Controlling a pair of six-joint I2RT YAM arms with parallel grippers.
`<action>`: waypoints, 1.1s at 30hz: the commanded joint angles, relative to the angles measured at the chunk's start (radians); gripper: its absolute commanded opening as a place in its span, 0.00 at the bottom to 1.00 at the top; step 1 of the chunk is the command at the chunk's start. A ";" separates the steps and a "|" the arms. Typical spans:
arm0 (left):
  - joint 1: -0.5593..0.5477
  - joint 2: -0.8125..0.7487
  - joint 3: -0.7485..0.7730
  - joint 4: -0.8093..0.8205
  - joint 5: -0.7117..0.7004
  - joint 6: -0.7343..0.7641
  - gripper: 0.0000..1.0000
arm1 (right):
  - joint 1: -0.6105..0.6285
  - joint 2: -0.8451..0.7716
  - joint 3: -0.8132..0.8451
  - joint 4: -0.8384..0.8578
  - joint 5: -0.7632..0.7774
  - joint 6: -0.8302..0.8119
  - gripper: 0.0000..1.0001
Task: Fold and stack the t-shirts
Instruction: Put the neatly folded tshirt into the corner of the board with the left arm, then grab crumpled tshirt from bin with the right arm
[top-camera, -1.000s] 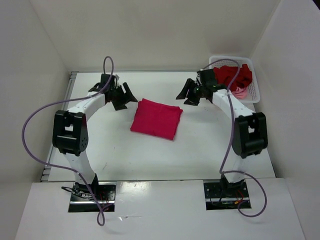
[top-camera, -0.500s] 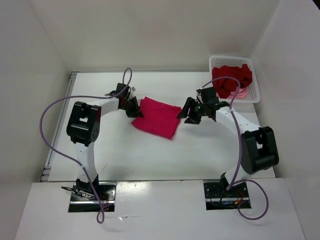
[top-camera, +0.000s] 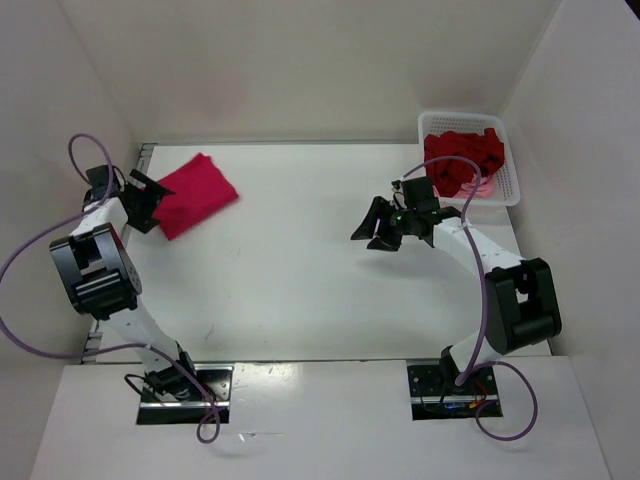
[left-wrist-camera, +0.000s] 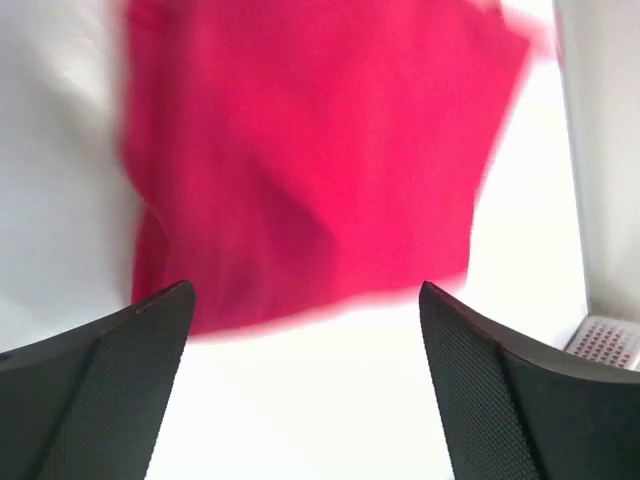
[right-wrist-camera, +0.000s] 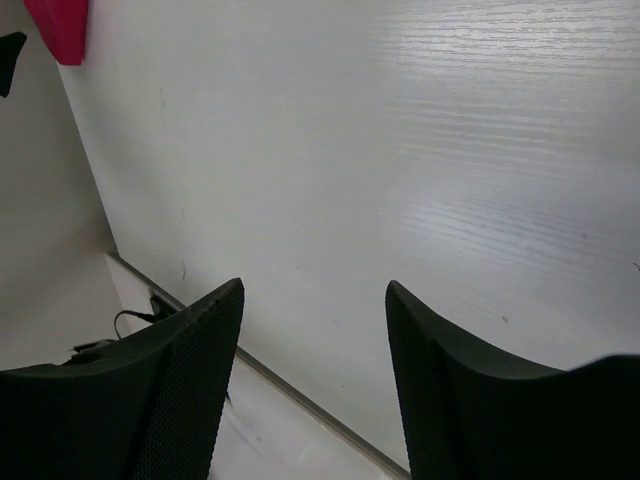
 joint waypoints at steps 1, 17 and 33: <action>-0.051 -0.086 -0.043 0.000 0.066 0.016 1.00 | 0.009 -0.013 0.002 0.035 -0.010 -0.008 0.65; -0.348 -0.425 -0.263 -0.044 0.100 0.094 0.64 | -0.286 0.100 0.468 -0.085 0.350 -0.112 0.00; -0.865 -0.404 -0.363 0.023 0.091 -0.004 0.73 | -0.473 0.637 0.889 -0.088 0.256 -0.020 0.76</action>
